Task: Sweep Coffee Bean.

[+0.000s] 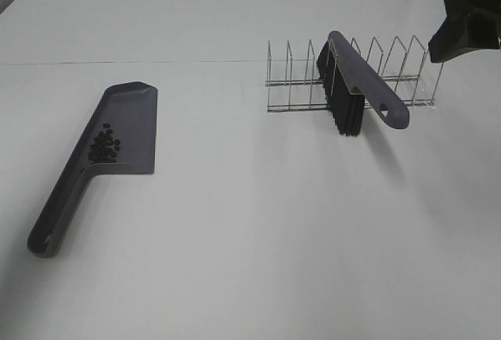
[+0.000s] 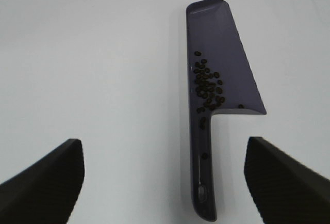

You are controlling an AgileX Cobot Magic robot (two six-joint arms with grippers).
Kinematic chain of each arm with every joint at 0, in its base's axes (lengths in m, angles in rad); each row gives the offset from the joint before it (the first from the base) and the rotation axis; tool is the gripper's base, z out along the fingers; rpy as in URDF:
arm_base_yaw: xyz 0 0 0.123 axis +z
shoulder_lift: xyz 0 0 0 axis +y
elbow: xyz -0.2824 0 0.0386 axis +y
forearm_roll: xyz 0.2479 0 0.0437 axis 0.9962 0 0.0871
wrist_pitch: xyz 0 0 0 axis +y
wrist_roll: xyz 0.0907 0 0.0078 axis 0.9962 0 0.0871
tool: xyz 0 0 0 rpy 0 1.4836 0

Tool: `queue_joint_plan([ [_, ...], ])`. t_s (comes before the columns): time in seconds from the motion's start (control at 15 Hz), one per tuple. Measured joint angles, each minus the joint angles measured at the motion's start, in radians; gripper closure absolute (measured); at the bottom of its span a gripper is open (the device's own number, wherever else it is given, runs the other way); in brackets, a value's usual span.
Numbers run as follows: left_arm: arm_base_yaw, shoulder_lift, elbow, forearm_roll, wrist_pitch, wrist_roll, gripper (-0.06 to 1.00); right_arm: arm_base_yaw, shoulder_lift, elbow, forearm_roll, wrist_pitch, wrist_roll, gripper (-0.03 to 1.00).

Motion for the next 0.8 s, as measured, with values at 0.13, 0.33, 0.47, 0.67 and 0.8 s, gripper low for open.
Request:
queue_joint_plan([
  [0.13,0.000,-0.091,0.043,0.083,0.037,-0.074,0.16,0.000,-0.018,0.007,0.000,0.000,0.000,0.23],
  [0.33,0.000,-0.217,0.075,0.132,0.102,-0.093,0.16,0.000,-0.101,0.063,-0.015,-0.006,0.000,0.23],
  [0.47,0.000,-0.386,0.131,0.128,0.153,-0.096,0.16,0.000,-0.259,0.194,-0.021,-0.041,0.000,0.23],
  [0.67,0.000,-0.533,0.195,0.125,0.179,-0.096,0.16,0.000,-0.402,0.318,-0.021,-0.088,0.000,0.23],
  [0.8,0.000,-0.634,0.241,0.125,0.193,-0.092,0.16,0.000,-0.513,0.405,-0.021,-0.089,0.000,0.23],
])
